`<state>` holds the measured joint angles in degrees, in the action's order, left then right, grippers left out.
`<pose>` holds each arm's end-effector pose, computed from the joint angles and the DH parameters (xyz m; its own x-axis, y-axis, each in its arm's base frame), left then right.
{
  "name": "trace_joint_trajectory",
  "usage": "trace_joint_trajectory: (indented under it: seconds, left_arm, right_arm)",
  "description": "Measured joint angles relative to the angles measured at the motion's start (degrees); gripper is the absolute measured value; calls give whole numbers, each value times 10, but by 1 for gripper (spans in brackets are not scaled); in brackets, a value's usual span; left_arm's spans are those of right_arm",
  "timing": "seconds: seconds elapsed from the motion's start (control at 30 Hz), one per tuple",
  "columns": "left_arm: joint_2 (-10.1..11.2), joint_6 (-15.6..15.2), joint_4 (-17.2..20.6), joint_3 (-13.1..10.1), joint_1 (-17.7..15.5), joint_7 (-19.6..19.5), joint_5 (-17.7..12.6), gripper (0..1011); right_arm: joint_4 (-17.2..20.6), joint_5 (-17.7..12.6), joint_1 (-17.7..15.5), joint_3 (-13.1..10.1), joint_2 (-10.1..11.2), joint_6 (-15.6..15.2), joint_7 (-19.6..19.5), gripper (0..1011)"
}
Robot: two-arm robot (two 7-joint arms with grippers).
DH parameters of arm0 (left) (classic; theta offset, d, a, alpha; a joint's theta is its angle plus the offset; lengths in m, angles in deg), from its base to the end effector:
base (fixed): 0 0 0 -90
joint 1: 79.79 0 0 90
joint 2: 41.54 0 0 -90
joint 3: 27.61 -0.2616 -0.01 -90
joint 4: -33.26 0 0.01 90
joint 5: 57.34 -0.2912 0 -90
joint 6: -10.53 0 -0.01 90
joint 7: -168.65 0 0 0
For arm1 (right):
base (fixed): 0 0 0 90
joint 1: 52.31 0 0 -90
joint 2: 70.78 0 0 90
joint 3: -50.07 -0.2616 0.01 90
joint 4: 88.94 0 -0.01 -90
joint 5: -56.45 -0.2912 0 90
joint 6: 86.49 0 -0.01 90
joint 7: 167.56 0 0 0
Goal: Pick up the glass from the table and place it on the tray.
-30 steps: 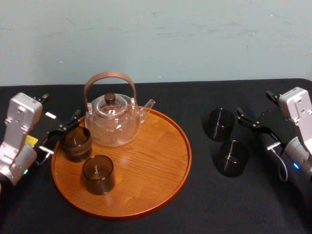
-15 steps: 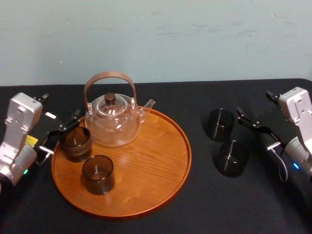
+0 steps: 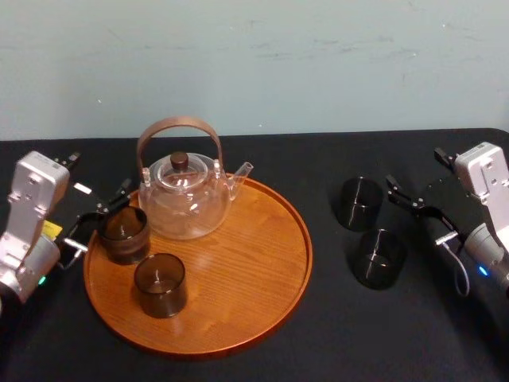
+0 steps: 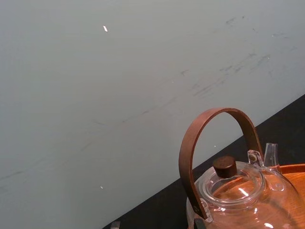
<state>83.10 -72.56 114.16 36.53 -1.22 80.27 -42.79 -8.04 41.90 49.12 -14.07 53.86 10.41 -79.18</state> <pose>0.3368 0.0712 -0.2760 0.2923 0.8803 0.3736 -0.9553 0.2873 0.0702 0.3368 -0.0712 -0.2760 0.2923 -0.8803 0.3736 0.9553 0.2873 -0.0703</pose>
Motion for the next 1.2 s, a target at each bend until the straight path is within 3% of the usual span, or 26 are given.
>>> trace_joint_trajectory:
  seconds: [1.2]
  left_arm:
    - [0,0,0,0,0,0,0,1001]
  right_arm:
    - [0,0,0,0,0,0,0,1003]
